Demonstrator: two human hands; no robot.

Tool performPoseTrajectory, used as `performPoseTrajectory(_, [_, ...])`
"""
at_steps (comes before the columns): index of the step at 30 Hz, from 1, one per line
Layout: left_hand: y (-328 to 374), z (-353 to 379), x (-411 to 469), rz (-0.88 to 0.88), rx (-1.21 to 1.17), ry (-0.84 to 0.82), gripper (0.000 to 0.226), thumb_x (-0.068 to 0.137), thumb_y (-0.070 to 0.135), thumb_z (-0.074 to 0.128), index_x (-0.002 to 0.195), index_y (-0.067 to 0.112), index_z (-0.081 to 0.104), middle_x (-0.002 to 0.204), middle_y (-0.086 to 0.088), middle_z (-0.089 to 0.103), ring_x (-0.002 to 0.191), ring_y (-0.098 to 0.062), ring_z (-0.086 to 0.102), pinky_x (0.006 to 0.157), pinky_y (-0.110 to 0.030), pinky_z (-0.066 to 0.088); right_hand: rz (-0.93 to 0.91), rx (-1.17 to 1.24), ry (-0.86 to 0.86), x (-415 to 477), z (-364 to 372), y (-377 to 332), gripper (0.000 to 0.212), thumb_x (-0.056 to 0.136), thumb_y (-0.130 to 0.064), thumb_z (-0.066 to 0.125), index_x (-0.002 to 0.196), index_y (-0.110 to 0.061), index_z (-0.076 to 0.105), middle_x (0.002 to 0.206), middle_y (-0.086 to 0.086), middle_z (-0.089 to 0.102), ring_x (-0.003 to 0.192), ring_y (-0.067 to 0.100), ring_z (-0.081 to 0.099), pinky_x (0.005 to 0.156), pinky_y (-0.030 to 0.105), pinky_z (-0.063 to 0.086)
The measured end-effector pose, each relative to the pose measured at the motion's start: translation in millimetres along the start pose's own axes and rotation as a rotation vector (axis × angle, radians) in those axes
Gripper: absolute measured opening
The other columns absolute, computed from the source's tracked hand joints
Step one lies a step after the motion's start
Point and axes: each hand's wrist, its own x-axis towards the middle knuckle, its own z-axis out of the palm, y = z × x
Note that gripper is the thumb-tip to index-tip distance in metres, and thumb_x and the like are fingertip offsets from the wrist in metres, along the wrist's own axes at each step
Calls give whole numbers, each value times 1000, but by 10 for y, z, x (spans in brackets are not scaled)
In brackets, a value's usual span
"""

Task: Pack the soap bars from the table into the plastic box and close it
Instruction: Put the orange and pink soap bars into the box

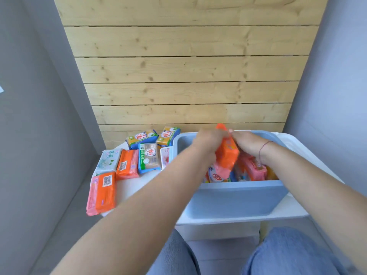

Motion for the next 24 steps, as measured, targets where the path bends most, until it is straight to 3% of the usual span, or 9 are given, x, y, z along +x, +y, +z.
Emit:
performPoseTrajectory(2, [-165, 178, 91, -101, 55, -14, 30, 83, 16, 58, 110, 2, 61, 118, -18, 63, 106, -30, 62, 95, -42, 49, 22, 9, 31, 31, -19, 9, 59, 95, -56, 24, 123, -16, 59, 112, 4, 60, 98, 17, 56, 94, 30, 42])
performPoseTrajectory(4, [-243, 295, 157, -106, 95, -45, 29, 91, 19, 47, 110, 0, 60, 110, -18, 62, 103, -31, 60, 92, -37, 49, 31, -69, 10, 17, -53, 25, 63, 95, -56, 25, 123, -10, 58, 117, 6, 61, 100, 19, 55, 95, 32, 41])
performPoseTrajectory(7, [-247, 385, 141, -114, 87, -74, 29, 96, 14, 37, 69, 13, 48, 71, -5, 46, 67, -22, 50, 64, -28, 45, -17, -323, 42, 6, -99, 74, 45, 97, -37, 38, 114, -3, 62, 123, 16, 63, 103, 26, 57, 90, 32, 40])
performPoseTrajectory(10, [-244, 384, 69, -148, 56, -57, 30, 89, 4, 31, 63, 10, 45, 62, -9, 41, 60, -20, 42, 68, -32, 42, -62, -541, 152, -13, -73, 78, 29, 95, -28, 44, 105, -9, 63, 126, 13, 56, 117, 32, 51, 100, 36, 41])
performPoseTrajectory(13, [-205, 332, 39, -219, -42, -84, 27, 86, 8, 27, 79, 5, 53, 80, -15, 50, 85, -28, 46, 82, -41, 40, -202, -503, 292, -71, 30, 7, 27, 92, -16, 43, 104, -10, 67, 119, 12, 58, 114, 32, 52, 98, 39, 43])
performPoseTrajectory(16, [-142, 165, 18, -299, -139, -147, 42, 91, 19, 23, 111, -6, 50, 113, -26, 49, 105, -36, 49, 94, -46, 36, -161, -569, 128, -130, 103, 11, 25, 90, -17, 44, 98, -12, 68, 109, 11, 68, 103, 31, 61, 85, 33, 48])
performPoseTrajectory(18, [-95, 0, -14, -310, -204, -184, 52, 93, 24, 28, 129, -11, 38, 134, -29, 40, 126, -39, 41, 105, -50, 29, -135, -685, 54, -152, 116, 46, 20, 90, -24, 48, 89, -14, 65, 103, 10, 69, 97, 29, 62, 78, 31, 46])
performPoseTrajectory(21, [-32, -480, -105, -74, -298, -138, 27, 90, 19, 39, 98, 1, 57, 111, -17, 55, 103, -27, 55, 87, -33, 44, -136, -856, -11, -196, 179, 25, 32, 91, -30, 47, 64, -15, 48, 82, 6, 59, 83, 26, 55, 64, 26, 40])
performPoseTrajectory(24, [-117, -1314, -249, 317, -307, 99, 28, 89, 11, 41, 92, 9, 68, 97, -8, 73, 93, -19, 68, 78, -25, 54, -125, -982, -60, -227, 346, -111, 20, 89, -24, 48, 73, -14, 53, 87, 7, 54, 84, 27, 53, 59, 26, 35])
